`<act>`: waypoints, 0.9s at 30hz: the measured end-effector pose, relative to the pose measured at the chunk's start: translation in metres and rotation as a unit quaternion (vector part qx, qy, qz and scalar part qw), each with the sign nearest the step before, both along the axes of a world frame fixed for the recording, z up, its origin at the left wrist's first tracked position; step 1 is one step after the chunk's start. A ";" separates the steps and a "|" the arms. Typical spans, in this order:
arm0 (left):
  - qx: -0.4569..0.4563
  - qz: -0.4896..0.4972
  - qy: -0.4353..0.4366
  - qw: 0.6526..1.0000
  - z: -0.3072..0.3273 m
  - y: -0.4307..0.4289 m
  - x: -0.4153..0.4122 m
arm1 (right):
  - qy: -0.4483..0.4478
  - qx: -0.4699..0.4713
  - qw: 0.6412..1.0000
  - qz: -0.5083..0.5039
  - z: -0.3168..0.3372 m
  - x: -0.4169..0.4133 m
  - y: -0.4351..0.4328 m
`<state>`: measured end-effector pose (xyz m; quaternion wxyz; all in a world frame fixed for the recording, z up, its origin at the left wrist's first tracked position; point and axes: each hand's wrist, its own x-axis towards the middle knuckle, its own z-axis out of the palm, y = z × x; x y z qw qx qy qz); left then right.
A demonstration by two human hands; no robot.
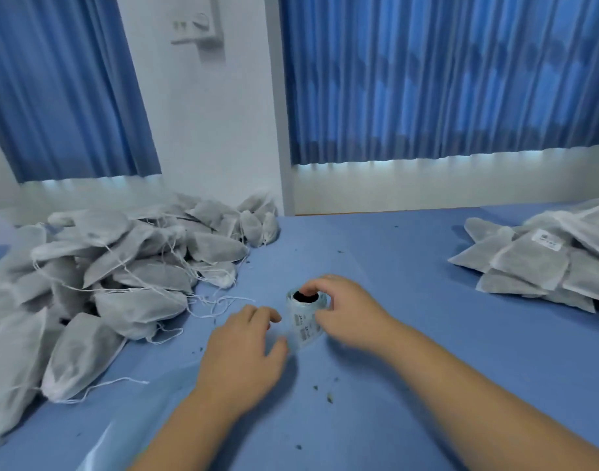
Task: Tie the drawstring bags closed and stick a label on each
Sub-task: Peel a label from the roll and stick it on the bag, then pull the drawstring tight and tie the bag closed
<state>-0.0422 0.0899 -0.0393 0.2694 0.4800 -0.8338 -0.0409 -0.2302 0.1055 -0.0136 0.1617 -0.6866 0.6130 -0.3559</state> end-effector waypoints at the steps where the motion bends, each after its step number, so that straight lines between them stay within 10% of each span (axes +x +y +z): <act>1: 0.008 0.013 -0.056 0.998 -0.003 -0.001 0.005 | 0.039 0.011 0.999 0.010 -0.001 0.002 -0.003; 9: 0.012 0.106 -0.072 0.992 0.009 -0.009 0.025 | 0.192 0.059 0.978 -0.055 -0.001 0.006 -0.014; 19: 0.069 0.101 0.005 0.992 0.024 -0.034 0.060 | 0.118 -0.054 0.987 -0.093 -0.031 0.032 -0.005; 27: -0.041 0.285 -0.202 0.936 0.034 -0.058 0.096 | 0.075 -0.075 0.994 -0.037 -0.031 0.032 0.003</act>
